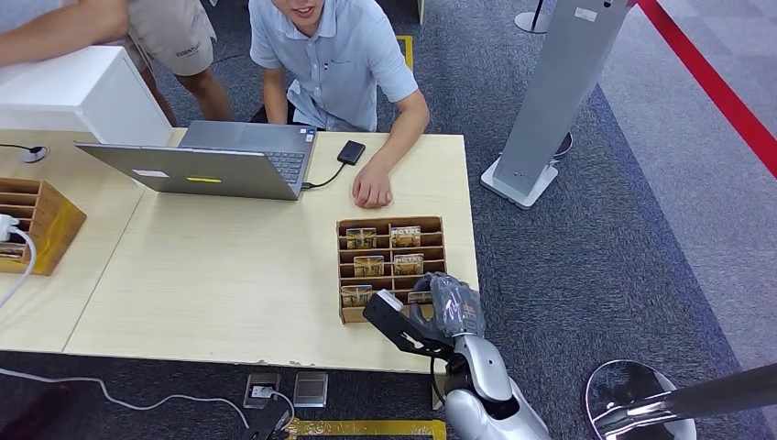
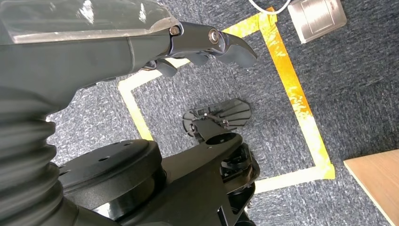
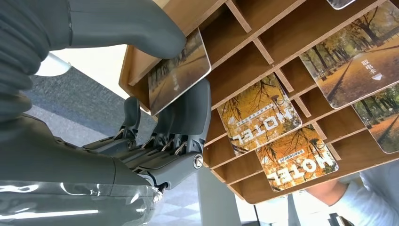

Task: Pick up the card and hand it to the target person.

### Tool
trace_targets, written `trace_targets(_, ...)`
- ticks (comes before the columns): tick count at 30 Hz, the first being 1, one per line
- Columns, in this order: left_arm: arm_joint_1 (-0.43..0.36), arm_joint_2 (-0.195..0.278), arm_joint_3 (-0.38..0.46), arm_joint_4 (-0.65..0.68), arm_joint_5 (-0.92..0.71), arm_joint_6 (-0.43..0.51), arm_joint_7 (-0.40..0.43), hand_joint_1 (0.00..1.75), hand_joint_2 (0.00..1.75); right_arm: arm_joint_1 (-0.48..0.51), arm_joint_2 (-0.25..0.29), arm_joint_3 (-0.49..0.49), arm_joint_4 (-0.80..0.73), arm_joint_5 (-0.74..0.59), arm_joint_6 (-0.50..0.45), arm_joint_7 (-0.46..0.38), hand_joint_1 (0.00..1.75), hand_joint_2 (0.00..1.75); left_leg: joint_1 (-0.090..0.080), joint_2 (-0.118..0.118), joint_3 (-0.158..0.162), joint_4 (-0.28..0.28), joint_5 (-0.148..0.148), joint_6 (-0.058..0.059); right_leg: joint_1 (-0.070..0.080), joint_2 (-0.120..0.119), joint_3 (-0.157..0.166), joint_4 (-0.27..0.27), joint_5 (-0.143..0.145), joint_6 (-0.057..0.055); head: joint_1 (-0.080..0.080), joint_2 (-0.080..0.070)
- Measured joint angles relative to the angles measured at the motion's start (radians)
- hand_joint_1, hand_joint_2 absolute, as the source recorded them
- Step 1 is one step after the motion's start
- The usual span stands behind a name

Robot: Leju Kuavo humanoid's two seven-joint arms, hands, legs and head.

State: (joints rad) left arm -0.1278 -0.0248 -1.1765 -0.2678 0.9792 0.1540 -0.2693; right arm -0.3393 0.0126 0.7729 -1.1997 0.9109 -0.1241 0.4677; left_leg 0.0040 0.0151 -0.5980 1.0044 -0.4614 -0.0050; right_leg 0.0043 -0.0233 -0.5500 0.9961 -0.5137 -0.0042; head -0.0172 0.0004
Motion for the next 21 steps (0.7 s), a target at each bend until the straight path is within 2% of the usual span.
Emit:
trace_targets(12,0.0,0.0,0.0,0.0,0.0,0.0,0.001,0.0,1.75,0.003,0.0,0.0,0.003,-0.001,0.002,0.002,1.06,1.75,0.0,0.0,0.0,0.0,0.0,0.0,0.0,0.0,0.0,0.0,0.0,0.0,0.0,0.0)
trace_targets(16,0.0,0.0,0.0,0.0,-0.001,0.001,0.003,0.0,1.75,0.004,0.0,0.0,0.003,-0.001,0.002,0.002,1.3,1.75,0.0,0.0,0.0,0.0,0.0,0.0,0.0,0.0,0.0,0.0,0.0,0.0,0.0,0.0)
trace_targets(21,0.0,0.0,0.0,0.0,-0.002,0.002,0.004,0.0,1.75,0.004,0.0,0.0,0.003,-0.001,0.002,0.002,1.69,1.75,0.0,0.0,0.0,0.0,0.0,0.0,0.0,0.0,0.0,0.0,0.0,0.0,0.0,0.0)
